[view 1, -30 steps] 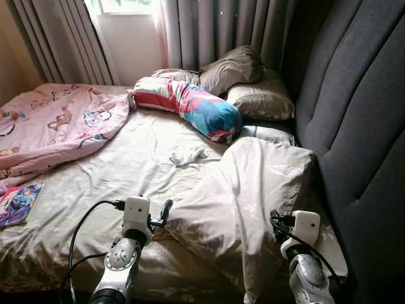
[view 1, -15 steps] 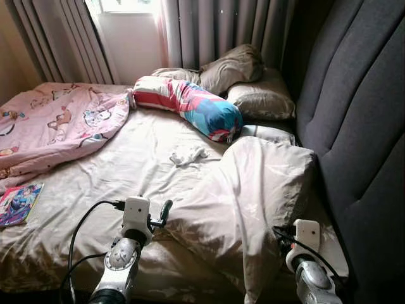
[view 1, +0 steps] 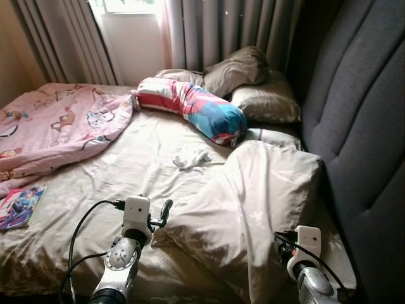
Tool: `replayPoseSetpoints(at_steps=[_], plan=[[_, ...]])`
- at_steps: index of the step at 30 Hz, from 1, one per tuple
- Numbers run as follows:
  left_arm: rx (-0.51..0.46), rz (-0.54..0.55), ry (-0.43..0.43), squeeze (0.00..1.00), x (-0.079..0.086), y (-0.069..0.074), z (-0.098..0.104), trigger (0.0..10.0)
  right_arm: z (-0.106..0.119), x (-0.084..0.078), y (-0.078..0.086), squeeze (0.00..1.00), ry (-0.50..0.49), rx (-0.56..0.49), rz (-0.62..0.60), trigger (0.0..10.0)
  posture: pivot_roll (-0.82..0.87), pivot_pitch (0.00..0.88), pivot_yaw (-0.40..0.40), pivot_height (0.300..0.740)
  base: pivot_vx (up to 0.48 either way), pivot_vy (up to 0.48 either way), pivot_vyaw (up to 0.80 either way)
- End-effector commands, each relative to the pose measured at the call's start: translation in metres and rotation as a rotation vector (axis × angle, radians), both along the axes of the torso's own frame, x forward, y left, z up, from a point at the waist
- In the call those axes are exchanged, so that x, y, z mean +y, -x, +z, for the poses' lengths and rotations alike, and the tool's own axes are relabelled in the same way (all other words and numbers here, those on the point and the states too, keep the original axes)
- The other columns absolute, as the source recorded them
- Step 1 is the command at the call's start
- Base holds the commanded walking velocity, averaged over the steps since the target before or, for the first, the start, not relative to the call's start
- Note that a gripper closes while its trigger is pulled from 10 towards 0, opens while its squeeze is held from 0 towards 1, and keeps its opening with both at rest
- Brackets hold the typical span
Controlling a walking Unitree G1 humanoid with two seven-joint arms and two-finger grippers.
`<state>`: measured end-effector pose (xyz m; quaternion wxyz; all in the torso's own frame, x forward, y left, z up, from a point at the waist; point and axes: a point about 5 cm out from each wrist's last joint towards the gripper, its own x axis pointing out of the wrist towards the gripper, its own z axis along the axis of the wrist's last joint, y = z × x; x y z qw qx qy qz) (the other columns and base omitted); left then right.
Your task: Clean up the room
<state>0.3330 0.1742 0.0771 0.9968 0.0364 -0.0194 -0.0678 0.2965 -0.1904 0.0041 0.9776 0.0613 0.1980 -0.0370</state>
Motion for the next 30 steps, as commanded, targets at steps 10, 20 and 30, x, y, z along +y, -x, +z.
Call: replayPoseSetpoints(at_steps=[10,20,30], plan=[[-0.012,-0.006,-0.003,0.0,0.0012,-0.0034,0.0058,10.0,-0.0049,0.0016,0.0018,0.0,-0.105,0.045,-0.035,10.0,-0.03,0.079,0.013,0.635,0.0,0.0,0.0],[-0.014,-0.011,-0.004,0.0,0.0004,-0.0036,0.0062,10.0,-0.0049,-0.0054,0.0008,1.0,-0.261,0.051,-0.152,10.0,-0.02,0.08,0.015,0.635,0.0,0.0,0.0],[-0.018,-0.016,-0.011,0.0,0.0012,-0.0038,0.0073,10.0,-0.0048,0.0035,-0.0015,1.0,-0.338,0.064,-0.091,10.0,-0.02,0.086,0.019,0.635,0.0,0.0,0.0]])
